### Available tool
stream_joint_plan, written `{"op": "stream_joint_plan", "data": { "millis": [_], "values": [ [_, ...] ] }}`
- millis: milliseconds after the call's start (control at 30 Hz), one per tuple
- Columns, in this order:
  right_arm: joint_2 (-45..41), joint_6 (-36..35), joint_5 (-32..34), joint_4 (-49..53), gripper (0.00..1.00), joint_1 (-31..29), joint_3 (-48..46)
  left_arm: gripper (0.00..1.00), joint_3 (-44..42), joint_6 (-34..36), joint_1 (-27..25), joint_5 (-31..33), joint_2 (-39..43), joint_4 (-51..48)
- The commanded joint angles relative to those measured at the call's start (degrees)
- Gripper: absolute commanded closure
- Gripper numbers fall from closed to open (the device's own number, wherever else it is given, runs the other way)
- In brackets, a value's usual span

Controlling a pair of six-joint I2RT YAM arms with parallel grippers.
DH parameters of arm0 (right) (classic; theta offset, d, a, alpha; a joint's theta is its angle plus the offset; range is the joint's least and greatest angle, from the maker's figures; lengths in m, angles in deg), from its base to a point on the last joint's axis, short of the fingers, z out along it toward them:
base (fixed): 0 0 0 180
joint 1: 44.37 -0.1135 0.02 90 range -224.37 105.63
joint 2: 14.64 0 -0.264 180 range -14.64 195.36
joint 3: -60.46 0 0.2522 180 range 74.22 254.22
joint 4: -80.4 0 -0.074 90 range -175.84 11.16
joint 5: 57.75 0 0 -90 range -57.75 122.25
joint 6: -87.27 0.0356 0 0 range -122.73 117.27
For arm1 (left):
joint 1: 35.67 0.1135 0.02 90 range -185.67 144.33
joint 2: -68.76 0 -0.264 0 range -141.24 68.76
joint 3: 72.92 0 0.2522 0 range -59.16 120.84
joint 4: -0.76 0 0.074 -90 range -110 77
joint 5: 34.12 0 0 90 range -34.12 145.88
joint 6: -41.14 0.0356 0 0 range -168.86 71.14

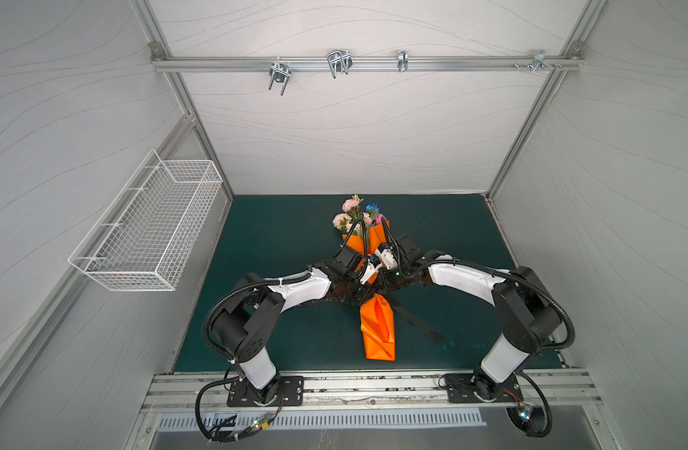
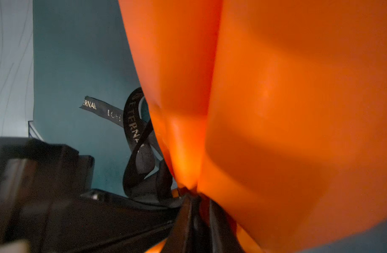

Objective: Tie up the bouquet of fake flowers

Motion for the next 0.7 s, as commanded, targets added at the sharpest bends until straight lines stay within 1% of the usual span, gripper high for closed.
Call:
{"op": "stream_joint_plan", "data": {
  "millis": [0, 167, 300, 667],
  "values": [
    [-1.2, 1.0, 1.2, -4.5, 0.9, -0.5, -0.3, 1.0, 1.0, 1.0, -0.5, -0.4, -1.0, -0.7],
    [-2.2, 1.9, 1.2, -6.0, 0.97, -0.1, 0.1, 1.0, 0.7, 1.0, -0.6, -0.4, -0.8, -0.6],
    [-2.6, 2.9, 0.0, -8.0, 1.0, 0.3, -0.5, 1.0, 0.6, 1.0, -0.6, -0.5, -0.8, -0.8],
    [-5.9, 4.6, 0.4, -12.7, 0.99, 0.9, -2.8, 1.0, -0.1, 0.8, -0.6, -0.1, 0.7, -1.1]
  ]
}}
